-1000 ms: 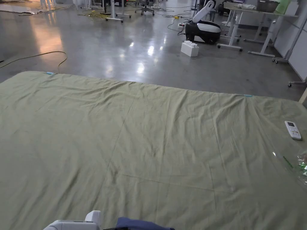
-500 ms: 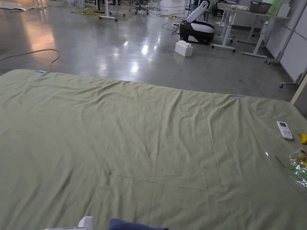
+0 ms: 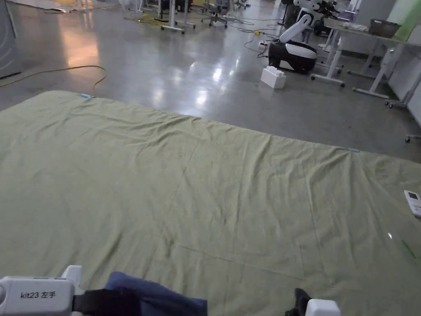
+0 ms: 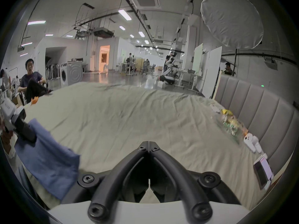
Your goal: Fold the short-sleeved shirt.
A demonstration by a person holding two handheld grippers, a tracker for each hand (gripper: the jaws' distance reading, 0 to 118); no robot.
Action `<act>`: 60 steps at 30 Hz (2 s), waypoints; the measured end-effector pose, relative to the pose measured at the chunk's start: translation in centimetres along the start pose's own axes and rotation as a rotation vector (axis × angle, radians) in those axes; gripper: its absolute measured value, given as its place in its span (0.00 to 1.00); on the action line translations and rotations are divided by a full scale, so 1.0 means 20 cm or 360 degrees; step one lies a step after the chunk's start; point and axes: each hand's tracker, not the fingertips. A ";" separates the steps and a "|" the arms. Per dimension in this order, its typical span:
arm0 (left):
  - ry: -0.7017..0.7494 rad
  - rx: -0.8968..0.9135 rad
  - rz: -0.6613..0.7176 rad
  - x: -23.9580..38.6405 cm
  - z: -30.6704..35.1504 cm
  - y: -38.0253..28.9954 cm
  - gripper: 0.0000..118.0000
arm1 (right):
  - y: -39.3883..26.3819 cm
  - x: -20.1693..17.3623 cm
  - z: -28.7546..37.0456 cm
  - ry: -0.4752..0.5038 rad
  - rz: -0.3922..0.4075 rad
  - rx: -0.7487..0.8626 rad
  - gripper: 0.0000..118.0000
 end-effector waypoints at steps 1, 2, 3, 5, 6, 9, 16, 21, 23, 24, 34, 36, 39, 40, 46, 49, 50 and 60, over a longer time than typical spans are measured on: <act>0.0033 0.0013 -0.0015 -0.01 0.07 0.04 0.22 | 0.06 0.03 0.00 -0.0011 -0.0014 0.0041 0.00; 0.0082 0.0024 -0.0038 0.01 0.13 0.06 0.22 | 0.12 0.06 -0.01 -0.0008 -0.0026 0.0061 0.00; 0.0120 0.0041 -0.0047 0.00 0.22 0.10 0.22 | 0.19 0.10 -0.01 -0.0025 -0.0042 0.0094 0.00; 0.0174 0.0053 -0.0028 -0.03 0.36 0.17 0.22 | 0.28 0.14 -0.01 -0.0047 -0.0057 0.0155 0.00; 0.0235 0.0074 -0.0027 -0.03 0.42 0.20 0.22 | 0.33 0.16 -0.01 -0.0057 -0.0049 0.0175 0.00; 0.0385 0.0113 -0.0070 -0.04 0.65 0.29 0.22 | 0.44 0.21 -0.01 -0.0079 -0.0039 0.0240 0.00; 0.0727 0.0066 -0.0165 -0.04 1.08 0.46 0.22 | 0.51 0.24 -0.01 -0.0116 -0.0018 0.0274 0.00; 0.0999 0.0064 -0.0155 -0.05 1.16 0.51 0.22 | 0.44 0.21 0.00 -0.0104 -0.0009 0.0233 0.00; 0.1083 0.0036 -0.0191 -0.05 1.15 0.51 0.22 | 0.42 0.20 0.00 -0.0094 0.0000 0.0216 0.00; 0.1108 0.0028 -0.0174 -0.06 1.14 0.52 0.22 | 0.40 0.20 -0.01 -0.0089 -0.0007 0.0202 0.00; 0.1408 0.0053 -0.0235 -0.11 1.06 0.55 0.50 | 0.34 0.20 -0.01 -0.0087 -0.0009 0.0156 0.00; 0.1503 0.0127 -0.0240 -0.08 1.07 0.56 0.56 | 0.34 0.21 -0.01 -0.0085 -0.0009 0.0151 0.00; 0.1707 0.0299 -0.0236 -0.04 1.10 0.58 0.57 | 0.33 0.22 -0.01 -0.0084 -0.0010 0.0148 0.00; 0.1771 0.0329 -0.0272 -0.03 1.09 0.57 0.58 | 0.32 0.23 -0.01 -0.0085 -0.0011 0.0148 0.00; 0.1952 0.0437 -0.0485 0.05 0.98 0.50 0.58 | 0.28 0.25 0.00 -0.0081 -0.0039 0.0133 0.00; 0.1869 0.0525 -0.0600 0.11 0.84 0.41 0.57 | 0.26 0.26 0.00 -0.0078 -0.0057 0.0130 0.00; 0.1823 0.0564 -0.0652 0.13 0.79 0.37 0.57 | 0.25 0.26 0.00 -0.0077 -0.0067 0.0130 0.00; 0.1404 0.0937 -0.1071 0.37 0.07 -0.13 0.57 | 0.23 0.22 0.00 -0.0097 -0.0126 0.0171 0.00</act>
